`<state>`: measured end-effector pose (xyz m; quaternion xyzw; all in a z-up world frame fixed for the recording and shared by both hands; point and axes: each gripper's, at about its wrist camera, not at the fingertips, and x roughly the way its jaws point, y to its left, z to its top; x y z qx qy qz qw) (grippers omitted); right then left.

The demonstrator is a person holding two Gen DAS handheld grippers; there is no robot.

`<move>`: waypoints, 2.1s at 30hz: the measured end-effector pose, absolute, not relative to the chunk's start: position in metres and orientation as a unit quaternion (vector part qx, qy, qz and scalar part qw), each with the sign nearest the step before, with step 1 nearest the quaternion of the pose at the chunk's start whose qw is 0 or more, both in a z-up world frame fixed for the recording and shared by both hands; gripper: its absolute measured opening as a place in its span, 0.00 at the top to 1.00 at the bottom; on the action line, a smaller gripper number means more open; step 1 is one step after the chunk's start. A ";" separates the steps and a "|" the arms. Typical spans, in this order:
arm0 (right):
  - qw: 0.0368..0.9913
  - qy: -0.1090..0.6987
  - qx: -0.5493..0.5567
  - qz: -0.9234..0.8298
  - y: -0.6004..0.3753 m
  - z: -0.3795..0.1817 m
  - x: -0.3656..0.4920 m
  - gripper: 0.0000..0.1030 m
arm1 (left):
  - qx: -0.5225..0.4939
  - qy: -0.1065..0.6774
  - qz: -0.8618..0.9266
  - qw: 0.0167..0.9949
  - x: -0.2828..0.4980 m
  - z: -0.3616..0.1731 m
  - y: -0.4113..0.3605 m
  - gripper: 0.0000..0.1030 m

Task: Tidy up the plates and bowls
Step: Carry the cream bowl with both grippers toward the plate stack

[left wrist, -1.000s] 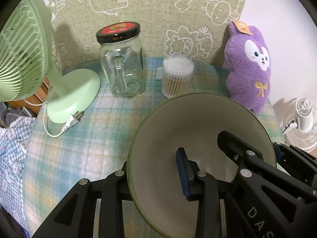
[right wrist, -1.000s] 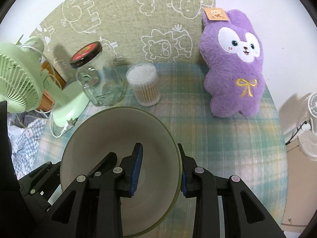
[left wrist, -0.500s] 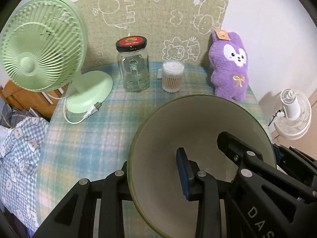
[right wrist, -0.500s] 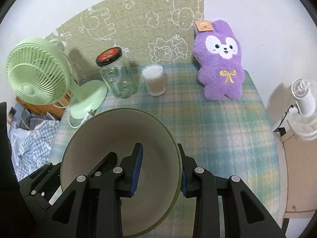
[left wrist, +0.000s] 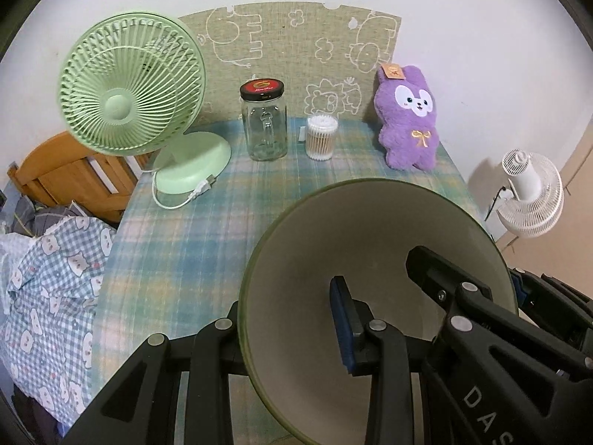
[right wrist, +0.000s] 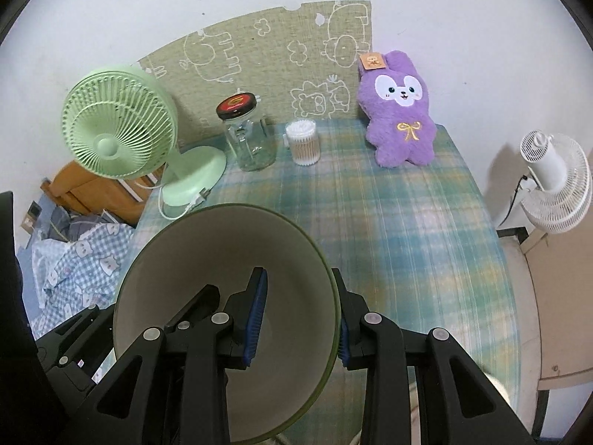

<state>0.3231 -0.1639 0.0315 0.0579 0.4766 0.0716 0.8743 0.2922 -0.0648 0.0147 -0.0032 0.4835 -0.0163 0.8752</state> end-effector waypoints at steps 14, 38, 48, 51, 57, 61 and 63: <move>0.865 0.495 0.067 0.050 -0.145 0.014 0.241 0.65 | 0.008 0.505 -0.037 0.862 0.220 -0.008 -0.049 0.69; 0.838 0.541 0.070 0.036 -0.138 -0.041 0.184 0.65 | 0.006 0.546 -0.044 0.837 0.168 -0.054 -0.040 0.69; 0.836 0.542 0.081 0.037 -0.140 -0.041 0.185 0.65 | 0.019 0.544 -0.034 0.838 0.165 -0.046 -0.041 0.72; 0.834 0.544 0.084 0.038 -0.140 -0.042 0.185 0.65 | 0.027 0.541 -0.029 0.840 0.164 -0.045 -0.042 0.71; 0.829 0.553 0.079 0.034 -0.144 -0.049 0.187 0.65 | 0.043 0.548 -0.021 0.835 0.166 -0.053 -0.046 0.70; 0.830 0.551 0.076 0.035 -0.144 -0.052 0.187 0.65 | 0.042 0.551 -0.016 0.833 0.167 -0.058 -0.043 0.70; 0.829 0.554 0.071 0.032 -0.144 -0.055 0.188 0.65 | 0.040 0.553 -0.013 0.832 0.168 -0.061 -0.043 0.70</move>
